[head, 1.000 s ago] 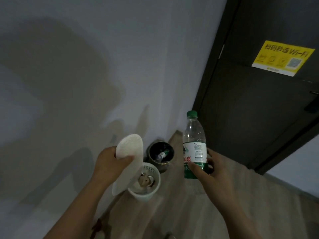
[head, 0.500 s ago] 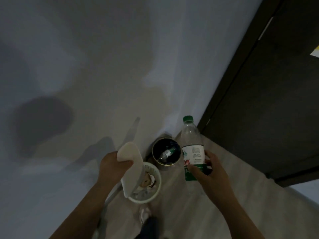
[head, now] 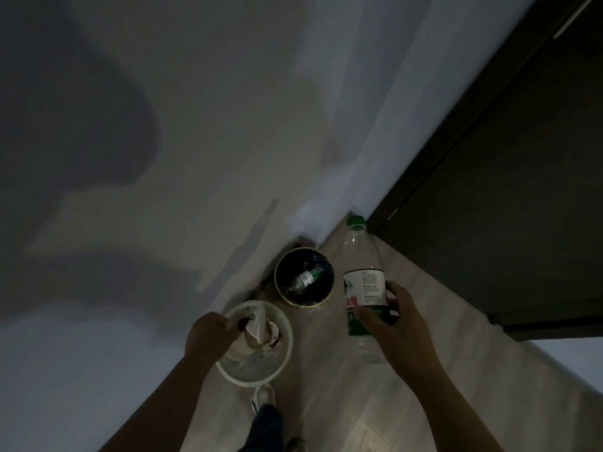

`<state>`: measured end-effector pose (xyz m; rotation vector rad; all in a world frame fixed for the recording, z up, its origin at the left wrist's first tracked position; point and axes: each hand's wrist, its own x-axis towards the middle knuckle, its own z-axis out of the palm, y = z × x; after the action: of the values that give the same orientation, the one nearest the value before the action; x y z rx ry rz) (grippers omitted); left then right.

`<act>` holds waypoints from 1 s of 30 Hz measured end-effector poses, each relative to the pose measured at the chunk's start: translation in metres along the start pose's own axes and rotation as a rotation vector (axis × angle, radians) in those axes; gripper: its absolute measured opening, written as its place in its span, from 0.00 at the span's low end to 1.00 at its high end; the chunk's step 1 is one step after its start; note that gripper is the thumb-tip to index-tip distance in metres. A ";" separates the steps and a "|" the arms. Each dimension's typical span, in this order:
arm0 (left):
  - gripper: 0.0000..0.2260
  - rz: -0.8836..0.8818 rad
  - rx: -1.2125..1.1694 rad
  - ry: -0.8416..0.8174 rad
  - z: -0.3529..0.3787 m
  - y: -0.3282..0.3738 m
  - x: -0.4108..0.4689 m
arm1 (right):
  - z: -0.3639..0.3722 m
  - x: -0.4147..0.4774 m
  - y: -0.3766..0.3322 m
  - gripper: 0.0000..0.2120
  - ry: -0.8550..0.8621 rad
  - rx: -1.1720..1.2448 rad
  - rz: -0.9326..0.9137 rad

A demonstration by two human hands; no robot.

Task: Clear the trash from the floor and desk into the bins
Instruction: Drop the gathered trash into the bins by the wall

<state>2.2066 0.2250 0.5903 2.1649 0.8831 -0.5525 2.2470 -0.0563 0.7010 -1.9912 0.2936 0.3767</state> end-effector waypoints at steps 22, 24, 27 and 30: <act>0.14 0.143 0.195 -0.029 0.010 0.115 -0.009 | -0.012 0.177 0.072 0.29 -0.276 -0.383 0.390; 0.13 0.134 0.185 -0.010 0.013 0.125 -0.006 | -0.004 0.201 0.068 0.29 -0.316 -0.428 0.391; 0.12 0.106 0.161 0.040 0.019 0.133 -0.001 | 0.013 0.235 0.058 0.29 -0.349 -0.426 0.360; 0.11 0.065 0.136 0.077 0.020 0.136 0.003 | 0.032 0.259 0.047 0.29 -0.410 -0.468 0.309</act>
<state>2.3058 0.1430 0.6384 2.3430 0.8339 -0.5125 2.4634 -0.0583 0.5487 -2.2573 0.2671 1.1189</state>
